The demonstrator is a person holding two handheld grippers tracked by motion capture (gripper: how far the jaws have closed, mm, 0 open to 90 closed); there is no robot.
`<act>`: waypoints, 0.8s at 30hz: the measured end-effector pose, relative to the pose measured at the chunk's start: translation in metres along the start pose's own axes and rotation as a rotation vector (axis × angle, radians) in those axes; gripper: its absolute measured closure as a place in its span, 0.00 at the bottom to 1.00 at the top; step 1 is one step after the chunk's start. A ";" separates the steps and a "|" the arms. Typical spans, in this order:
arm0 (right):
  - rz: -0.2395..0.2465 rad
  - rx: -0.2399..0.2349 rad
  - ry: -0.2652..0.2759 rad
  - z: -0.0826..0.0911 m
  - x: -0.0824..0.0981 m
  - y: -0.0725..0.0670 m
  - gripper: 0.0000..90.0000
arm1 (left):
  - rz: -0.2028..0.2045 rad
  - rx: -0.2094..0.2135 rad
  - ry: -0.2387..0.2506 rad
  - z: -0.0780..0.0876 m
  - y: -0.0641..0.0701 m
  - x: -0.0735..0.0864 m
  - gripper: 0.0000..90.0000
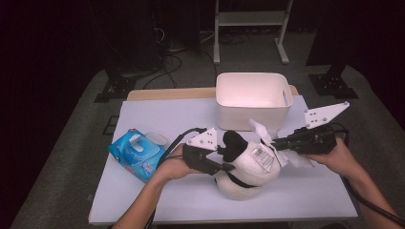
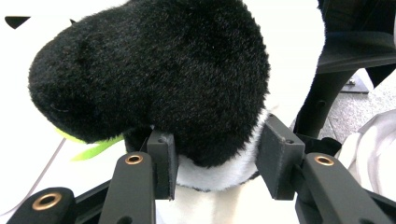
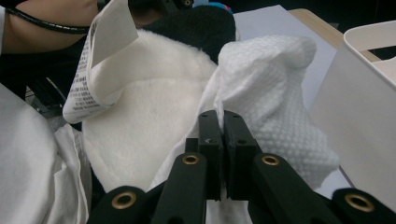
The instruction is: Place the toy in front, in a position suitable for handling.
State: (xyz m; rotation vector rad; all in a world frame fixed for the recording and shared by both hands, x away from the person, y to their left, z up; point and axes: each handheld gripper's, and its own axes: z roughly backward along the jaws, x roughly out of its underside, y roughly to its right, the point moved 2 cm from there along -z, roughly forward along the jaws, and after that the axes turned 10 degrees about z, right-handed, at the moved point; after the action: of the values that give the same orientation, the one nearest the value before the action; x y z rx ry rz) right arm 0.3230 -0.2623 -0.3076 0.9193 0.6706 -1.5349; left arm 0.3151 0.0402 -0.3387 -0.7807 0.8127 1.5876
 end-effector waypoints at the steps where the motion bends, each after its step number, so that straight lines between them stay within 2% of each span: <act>1: -0.004 0.000 -0.002 0.002 0.002 0.000 0.96 | -0.001 -0.001 0.002 0.000 0.000 0.000 0.60; 8: -0.024 0.059 -0.027 0.008 0.007 0.006 0.96 | -0.004 -0.004 -0.007 -0.002 0.001 -0.003 0.60; 10: -0.019 0.057 -0.028 0.007 0.006 0.007 0.96 | 0.001 -0.006 -0.010 -0.001 0.000 -0.003 0.60; 19: 0.043 -0.019 -0.015 -0.007 -0.014 -0.006 0.96 | -0.004 -0.009 -0.008 -0.004 0.001 -0.006 0.59; 24: 0.032 -0.067 0.013 -0.006 -0.016 -0.010 0.96 | 0.001 -0.015 -0.006 -0.002 0.000 -0.004 0.59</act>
State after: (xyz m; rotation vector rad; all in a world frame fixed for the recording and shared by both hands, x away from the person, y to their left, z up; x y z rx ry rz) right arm 0.3152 -0.2469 -0.2984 0.8860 0.7090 -1.4704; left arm 0.3153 0.0369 -0.3366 -0.7855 0.7979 1.5977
